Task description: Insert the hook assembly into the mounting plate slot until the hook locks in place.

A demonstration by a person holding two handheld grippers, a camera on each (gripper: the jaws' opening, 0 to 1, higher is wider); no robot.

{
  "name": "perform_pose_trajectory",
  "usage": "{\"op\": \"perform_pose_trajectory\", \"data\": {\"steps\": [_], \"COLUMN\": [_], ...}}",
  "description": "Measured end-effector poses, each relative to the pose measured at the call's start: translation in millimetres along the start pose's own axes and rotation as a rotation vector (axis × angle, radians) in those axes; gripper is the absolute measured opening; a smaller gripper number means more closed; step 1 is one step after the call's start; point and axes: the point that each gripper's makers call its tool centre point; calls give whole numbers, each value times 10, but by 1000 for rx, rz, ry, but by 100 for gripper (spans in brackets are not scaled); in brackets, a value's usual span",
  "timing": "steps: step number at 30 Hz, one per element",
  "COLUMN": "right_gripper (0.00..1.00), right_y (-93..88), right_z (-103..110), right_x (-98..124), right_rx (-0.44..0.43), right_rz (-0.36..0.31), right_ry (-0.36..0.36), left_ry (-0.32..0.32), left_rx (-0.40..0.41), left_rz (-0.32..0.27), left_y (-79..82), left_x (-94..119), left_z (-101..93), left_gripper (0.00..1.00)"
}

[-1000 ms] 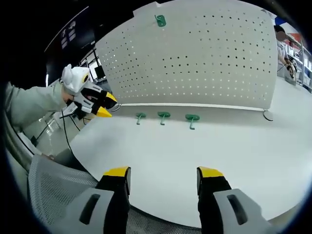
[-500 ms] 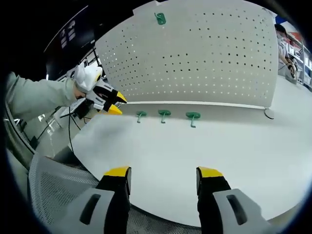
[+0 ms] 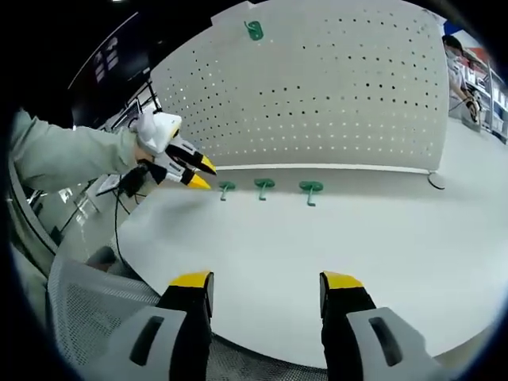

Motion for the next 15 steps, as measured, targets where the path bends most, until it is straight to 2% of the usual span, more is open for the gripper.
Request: {"op": "perform_pose_trajectory", "data": {"steps": [10, 15], "right_gripper": [52, 52], "right_y": [4, 3], "right_z": [-64, -86], "right_x": [3, -2], "right_rx": [-29, -48], "right_rz": [-8, -9], "right_ry": [-17, -21], "left_ry": [-63, -85], "left_rx": [5, 10], "left_rz": [39, 37], "left_y": [-66, -57], "left_x": [-202, -245], "left_z": [84, 109], "left_gripper": [18, 15]}}
Point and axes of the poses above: the point that each gripper's makers call its tool centre point, and the gripper's own axes: x roughly backward along the fingers, z roughly to its left, y roughly out of its top, and after that the axes turned 1 degree about -y, right-handed
